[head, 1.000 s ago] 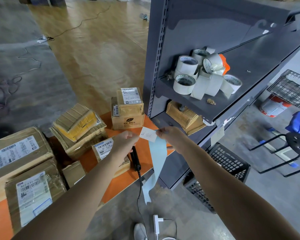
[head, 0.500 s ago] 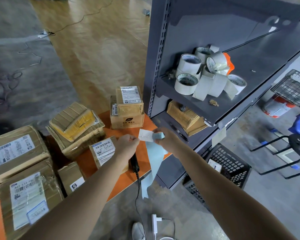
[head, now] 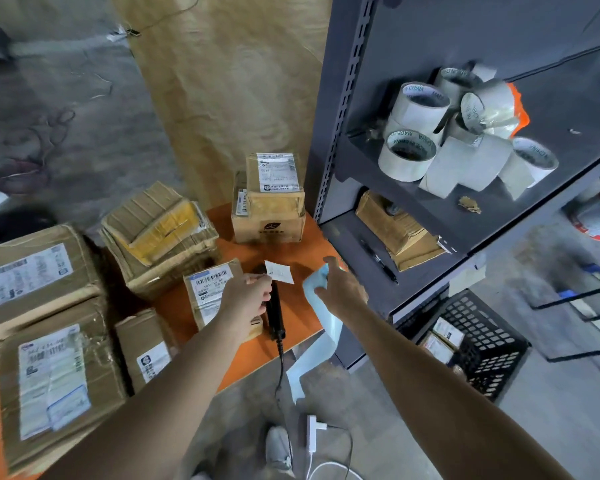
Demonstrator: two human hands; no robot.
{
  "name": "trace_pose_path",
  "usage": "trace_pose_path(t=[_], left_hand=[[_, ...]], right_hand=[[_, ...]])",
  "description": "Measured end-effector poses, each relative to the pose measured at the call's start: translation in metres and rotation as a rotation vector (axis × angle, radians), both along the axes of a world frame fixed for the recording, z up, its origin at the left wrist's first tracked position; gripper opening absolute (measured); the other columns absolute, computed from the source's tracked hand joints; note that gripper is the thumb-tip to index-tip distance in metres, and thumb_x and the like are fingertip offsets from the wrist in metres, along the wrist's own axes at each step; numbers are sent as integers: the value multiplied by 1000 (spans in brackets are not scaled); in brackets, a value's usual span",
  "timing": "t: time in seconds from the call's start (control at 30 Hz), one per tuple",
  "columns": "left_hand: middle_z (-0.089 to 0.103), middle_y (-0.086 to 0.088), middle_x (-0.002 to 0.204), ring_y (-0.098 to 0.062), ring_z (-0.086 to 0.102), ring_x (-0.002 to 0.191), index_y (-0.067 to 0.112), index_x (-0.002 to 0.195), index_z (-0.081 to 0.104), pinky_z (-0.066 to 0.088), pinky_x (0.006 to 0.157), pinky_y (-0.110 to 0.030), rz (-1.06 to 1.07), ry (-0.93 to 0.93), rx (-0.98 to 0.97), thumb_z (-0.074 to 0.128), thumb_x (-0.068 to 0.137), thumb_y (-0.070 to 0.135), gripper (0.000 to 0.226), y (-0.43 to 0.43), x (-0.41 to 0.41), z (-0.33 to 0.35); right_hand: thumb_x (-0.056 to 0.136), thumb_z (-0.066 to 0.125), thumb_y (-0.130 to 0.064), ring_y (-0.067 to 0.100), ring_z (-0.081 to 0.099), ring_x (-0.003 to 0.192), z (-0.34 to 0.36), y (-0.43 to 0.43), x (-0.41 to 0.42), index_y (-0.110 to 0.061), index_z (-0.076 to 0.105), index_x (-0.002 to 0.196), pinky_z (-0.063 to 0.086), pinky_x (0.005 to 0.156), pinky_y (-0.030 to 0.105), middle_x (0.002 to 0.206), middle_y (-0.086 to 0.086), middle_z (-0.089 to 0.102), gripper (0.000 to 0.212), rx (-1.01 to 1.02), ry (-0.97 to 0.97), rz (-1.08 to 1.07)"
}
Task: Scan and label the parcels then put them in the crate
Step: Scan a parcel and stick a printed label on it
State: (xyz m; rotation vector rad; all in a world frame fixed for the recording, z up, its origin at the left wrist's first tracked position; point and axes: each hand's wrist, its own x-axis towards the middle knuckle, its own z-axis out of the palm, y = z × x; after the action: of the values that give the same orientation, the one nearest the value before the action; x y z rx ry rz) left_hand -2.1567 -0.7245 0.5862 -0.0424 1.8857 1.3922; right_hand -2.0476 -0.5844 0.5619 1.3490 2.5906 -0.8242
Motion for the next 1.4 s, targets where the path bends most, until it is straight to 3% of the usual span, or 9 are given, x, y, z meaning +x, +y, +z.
trace_pose_path(t=[0.1, 0.37, 0.53, 0.67, 0.8, 1.03, 1.13, 1.27, 1.4], left_hand=[[63, -4, 82, -12, 57, 71, 15, 82, 64, 42, 59, -24, 68, -45, 19, 59, 93, 13, 12, -4, 0, -3], [53, -5, 70, -13, 49, 60, 7, 88, 60, 42, 48, -19, 127, -117, 54, 58, 94, 10, 7, -25, -4, 5], [58, -3, 74, -13, 51, 65, 12, 83, 62, 40, 63, -27, 125, -98, 68, 56, 95, 11, 13, -40, -10, 13], [60, -3, 75, -12, 54, 64, 12, 81, 64, 41, 63, -27, 125, -83, 64, 57, 96, 12, 16, -56, -18, 20], [57, -4, 71, -10, 50, 54, 9, 77, 62, 37, 57, -24, 106, -69, 68, 58, 95, 9, 19, -73, -32, 31], [54, -3, 67, -11, 45, 56, 9, 75, 58, 33, 46, -17, 70, -84, 90, 56, 95, 5, 21, -92, -40, 42], [56, -4, 68, -12, 48, 57, 7, 78, 61, 32, 53, -22, 70, -78, 85, 58, 94, 4, 17, -98, -39, 40], [59, -3, 70, -12, 52, 60, 10, 79, 63, 36, 57, -23, 68, -77, 84, 60, 94, 6, 15, -101, -39, 39], [63, -3, 75, -11, 55, 64, 11, 85, 66, 40, 59, -22, 43, -42, 19, 61, 94, 11, 10, -106, -39, 40]], right_hand=[[93, 61, -28, 25, 63, 91, -13, 0, -8, -23, 36, 135, 35, 102, 44, 99, 2, 68, 50, 37, -11, 1], [83, 73, -44, 26, 59, 105, -32, -10, -15, -28, 40, 126, 30, 88, 40, 105, 4, 66, 56, -22, -26, 23], [100, 43, -46, 29, 53, 112, -6, -22, -27, -18, 55, 122, 41, 93, 44, 116, 8, 60, 37, 21, 68, -78], [102, 42, -33, 29, 60, 89, 14, -40, -43, -3, 64, 97, 43, 75, 36, 97, 15, 65, 38, -264, 250, -39], [99, 52, -29, 12, 53, 68, 34, -63, -58, -15, 66, 90, 42, 68, 27, 80, -2, 64, 21, -629, 402, -119], [92, 65, -17, 11, 50, 58, 41, -86, -73, -10, 65, 87, 42, 57, 21, 69, 2, 61, 10, -743, 448, -146], [92, 66, -22, 15, 51, 65, 38, -90, -75, -13, 64, 83, 44, 65, 27, 72, 5, 60, 13, -696, 434, -163], [92, 67, -27, 10, 49, 56, 36, -93, -76, -13, 64, 85, 40, 50, 20, 68, 0, 57, 16, -768, 399, -204], [93, 67, -27, 10, 53, 58, 36, -95, -77, -12, 66, 86, 44, 54, 21, 71, 1, 61, 16, -703, 388, -188]])
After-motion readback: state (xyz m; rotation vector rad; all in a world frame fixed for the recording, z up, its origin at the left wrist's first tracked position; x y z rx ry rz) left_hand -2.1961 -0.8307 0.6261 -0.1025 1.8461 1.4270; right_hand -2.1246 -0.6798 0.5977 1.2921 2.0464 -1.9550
